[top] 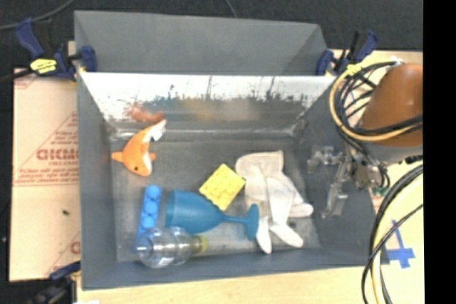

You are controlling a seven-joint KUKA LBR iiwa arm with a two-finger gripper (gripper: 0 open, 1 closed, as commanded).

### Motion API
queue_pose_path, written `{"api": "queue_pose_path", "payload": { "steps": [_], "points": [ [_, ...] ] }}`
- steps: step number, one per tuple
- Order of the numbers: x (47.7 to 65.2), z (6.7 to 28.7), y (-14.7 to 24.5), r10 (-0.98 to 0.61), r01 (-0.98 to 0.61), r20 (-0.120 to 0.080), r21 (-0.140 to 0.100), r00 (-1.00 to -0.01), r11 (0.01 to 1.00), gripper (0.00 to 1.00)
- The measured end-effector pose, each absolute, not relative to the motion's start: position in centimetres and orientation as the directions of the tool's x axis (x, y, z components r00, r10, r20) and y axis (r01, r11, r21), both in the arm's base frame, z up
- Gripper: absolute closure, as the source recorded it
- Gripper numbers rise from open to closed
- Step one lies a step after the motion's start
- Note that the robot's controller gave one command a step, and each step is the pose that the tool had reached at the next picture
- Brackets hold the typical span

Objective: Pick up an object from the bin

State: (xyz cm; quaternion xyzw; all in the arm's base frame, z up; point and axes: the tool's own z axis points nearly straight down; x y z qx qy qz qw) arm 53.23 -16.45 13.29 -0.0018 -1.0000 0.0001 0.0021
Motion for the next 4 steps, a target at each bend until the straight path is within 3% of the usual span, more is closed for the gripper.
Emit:
{"api": "queue_pose_path", "payload": {
  "steps": [1, 2, 3, 4],
  "points": [
    [53.4, 13.8, -16.4, -0.002, -0.002, -0.003, -0.002, -1.0, 1.0, 0.0],
    [54.9, 7.1, -8.1, -0.508, -0.508, 0.0, 0.0, -0.861, 0.861, 0.0],
    [50.9, 13.1, -4.5, -0.559, -0.559, -0.003, -0.004, -0.829, 0.829, 0.0],
    [48.7, 9.9, -6.1, -0.781, -0.781, 0.001, 0.001, -0.625, 0.625, 0.0]
  ]
}}
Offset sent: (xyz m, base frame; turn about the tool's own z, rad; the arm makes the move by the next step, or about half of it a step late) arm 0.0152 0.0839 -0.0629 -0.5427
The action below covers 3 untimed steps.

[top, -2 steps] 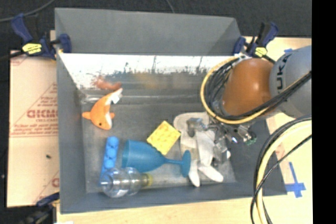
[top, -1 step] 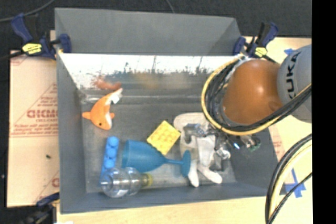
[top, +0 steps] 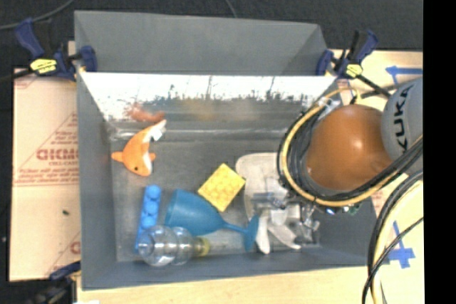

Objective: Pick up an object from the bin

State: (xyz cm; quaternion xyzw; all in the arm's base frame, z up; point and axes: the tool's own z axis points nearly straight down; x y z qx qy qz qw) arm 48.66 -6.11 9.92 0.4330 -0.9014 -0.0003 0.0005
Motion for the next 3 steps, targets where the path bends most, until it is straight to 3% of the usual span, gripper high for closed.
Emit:
{"api": "queue_pose_path", "payload": {
  "steps": [1, 2, 3],
  "points": [
    [55.0, 7.0, -7.4, -0.901, -0.901, -0.003, -0.008, -0.434, 0.434, 0.0],
    [51.4, 7.3, -5.1, -0.976, -0.976, -0.004, -0.01, -0.217, 0.217, 1.0],
    [51.4, 7.3, -5.1, -0.976, -0.976, -0.004, -0.01, -0.217, 0.217, 1.0]
  ]
}}
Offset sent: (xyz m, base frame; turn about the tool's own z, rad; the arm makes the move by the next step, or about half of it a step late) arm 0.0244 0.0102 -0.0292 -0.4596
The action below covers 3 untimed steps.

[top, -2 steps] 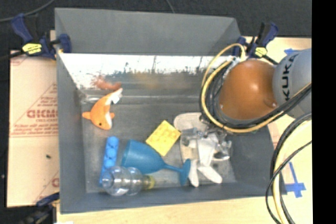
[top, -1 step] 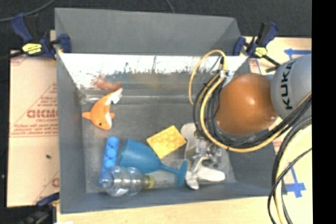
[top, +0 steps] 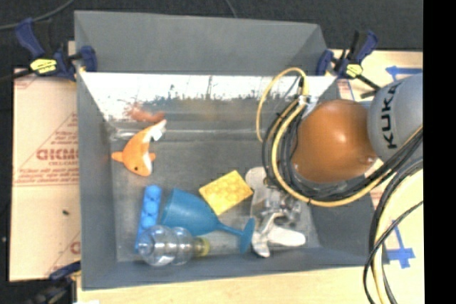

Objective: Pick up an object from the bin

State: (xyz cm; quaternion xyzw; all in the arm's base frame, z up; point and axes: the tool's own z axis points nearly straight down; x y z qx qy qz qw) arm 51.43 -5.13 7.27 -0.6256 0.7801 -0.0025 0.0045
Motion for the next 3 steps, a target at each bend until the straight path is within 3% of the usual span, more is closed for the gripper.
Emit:
{"api": "queue_pose_path", "payload": {
  "steps": [1, 3],
  "points": [
    [51.2, 8.2, -5.1, -0.976, -0.976, -0.003, -0.001, -0.218, 0.218, 1.0],
    [51.2, 12.8, -5.1, -0.976, -0.976, -0.003, -0.004, -0.218, 0.218, 1.0]
  ]
}}
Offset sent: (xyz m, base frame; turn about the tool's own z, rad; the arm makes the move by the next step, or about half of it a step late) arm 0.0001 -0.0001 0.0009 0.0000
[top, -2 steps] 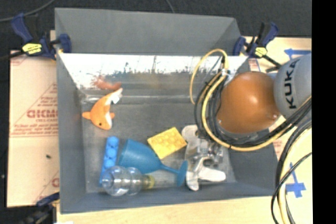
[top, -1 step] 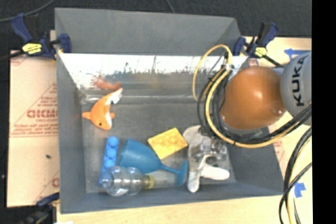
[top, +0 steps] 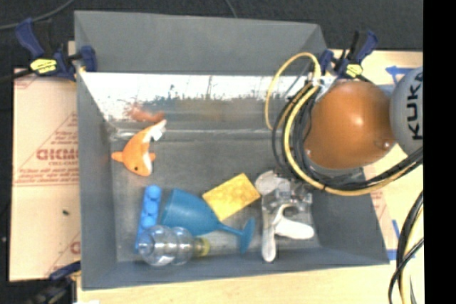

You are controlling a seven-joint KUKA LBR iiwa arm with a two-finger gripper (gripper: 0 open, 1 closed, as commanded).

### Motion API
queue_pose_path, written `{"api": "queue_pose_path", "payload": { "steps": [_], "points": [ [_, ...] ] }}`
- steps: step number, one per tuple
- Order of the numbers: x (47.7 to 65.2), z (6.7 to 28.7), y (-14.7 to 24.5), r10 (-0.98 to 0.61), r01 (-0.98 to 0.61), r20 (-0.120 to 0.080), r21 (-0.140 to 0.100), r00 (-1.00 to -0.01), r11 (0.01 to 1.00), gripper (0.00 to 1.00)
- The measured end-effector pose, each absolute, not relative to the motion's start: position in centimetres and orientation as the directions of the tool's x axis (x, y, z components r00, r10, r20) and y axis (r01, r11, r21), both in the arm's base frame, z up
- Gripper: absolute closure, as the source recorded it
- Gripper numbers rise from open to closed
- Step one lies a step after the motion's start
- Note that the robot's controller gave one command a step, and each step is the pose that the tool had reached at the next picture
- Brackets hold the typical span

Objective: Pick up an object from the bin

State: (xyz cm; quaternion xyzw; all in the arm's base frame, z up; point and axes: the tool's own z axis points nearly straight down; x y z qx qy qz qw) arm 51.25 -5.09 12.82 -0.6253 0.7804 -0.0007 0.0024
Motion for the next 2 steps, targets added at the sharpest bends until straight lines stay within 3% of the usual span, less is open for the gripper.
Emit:
{"api": "queue_pose_path", "payload": {
  "steps": [2],
  "points": [
    [51.24, 13.78, -5.09, -0.976, -0.976, -0.003, -0.003, -0.219, 0.219, 1.0]
  ]
}}
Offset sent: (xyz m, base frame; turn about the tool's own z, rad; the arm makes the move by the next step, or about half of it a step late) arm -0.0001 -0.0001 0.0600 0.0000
